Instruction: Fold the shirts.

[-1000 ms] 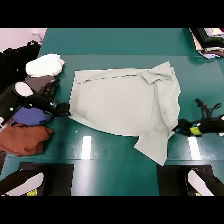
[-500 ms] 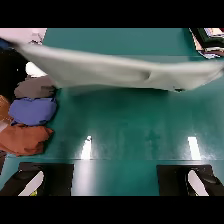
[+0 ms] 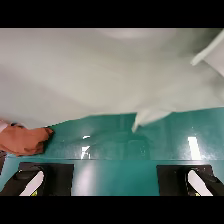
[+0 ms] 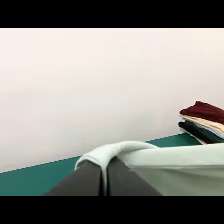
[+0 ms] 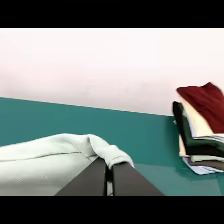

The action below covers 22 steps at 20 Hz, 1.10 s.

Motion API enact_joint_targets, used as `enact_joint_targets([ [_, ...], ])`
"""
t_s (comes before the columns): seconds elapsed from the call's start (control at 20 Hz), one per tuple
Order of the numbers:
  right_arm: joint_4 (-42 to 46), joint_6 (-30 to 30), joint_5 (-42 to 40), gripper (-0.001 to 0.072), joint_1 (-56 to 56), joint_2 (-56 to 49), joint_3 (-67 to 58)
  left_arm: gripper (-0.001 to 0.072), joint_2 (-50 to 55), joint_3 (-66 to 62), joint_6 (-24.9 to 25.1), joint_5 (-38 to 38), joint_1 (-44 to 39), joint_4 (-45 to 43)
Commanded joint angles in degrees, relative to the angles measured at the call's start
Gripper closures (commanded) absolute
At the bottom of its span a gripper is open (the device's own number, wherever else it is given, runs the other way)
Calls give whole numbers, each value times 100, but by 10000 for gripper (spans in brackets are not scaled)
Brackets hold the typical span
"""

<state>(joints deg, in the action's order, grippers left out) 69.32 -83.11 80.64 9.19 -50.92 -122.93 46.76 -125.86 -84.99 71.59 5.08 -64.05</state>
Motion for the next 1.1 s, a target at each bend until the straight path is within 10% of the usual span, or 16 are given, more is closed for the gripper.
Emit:
enact_joint_targets([
  [0.0,348,-107,149,698,2,111,103,686,2,195,-214,129,7,-17],
  [0.5,133,-177,490,698,-361,-2050,2876,686,1930,4520,26,-223,-59,37],
  [0.75,81,-179,-739,698,-470,-3840,2702,686,3932,4350,597,-1840,-57,529],
  [1.05,131,-188,-994,698,-472,-4876,1473,685,4793,3239,597,-1987,-57,581],
])
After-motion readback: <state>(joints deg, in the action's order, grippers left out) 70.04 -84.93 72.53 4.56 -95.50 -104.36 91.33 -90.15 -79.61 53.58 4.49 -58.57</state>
